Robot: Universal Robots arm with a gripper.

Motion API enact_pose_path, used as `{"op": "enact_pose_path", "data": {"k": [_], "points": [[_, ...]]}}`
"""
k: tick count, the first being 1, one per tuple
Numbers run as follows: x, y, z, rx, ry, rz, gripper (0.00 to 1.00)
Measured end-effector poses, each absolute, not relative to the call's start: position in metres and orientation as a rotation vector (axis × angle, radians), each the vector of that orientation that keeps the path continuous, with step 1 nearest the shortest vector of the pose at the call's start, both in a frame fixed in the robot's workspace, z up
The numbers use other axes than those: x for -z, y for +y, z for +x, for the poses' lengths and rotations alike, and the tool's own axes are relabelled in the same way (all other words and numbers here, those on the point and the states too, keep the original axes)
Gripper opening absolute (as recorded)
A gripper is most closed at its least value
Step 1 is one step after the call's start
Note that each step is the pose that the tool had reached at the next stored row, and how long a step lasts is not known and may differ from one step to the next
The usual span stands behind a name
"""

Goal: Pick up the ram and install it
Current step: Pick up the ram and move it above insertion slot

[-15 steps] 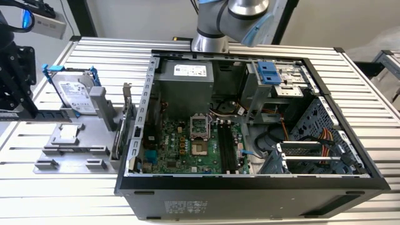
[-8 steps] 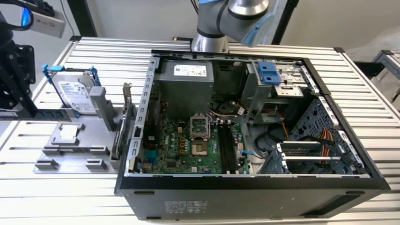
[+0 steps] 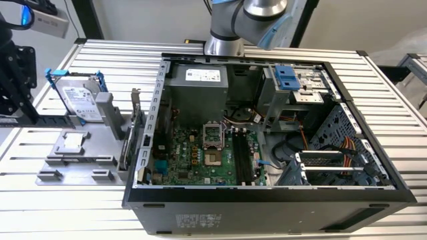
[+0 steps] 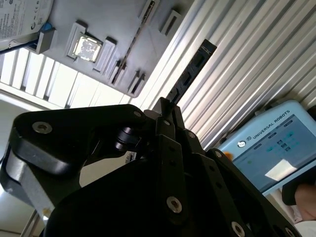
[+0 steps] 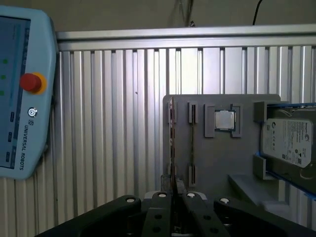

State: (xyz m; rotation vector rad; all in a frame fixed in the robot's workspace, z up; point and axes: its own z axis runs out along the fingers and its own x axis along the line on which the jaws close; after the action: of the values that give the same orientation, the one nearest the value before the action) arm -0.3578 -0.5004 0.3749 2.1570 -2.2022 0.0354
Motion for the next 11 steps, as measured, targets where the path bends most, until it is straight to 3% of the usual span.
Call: {"op": "enact_pose_path", "data": {"k": [11], "points": [[-0.3789, -0.5004, -0.3578, -0.035, -2.202, 2.157, 0.00]]}}
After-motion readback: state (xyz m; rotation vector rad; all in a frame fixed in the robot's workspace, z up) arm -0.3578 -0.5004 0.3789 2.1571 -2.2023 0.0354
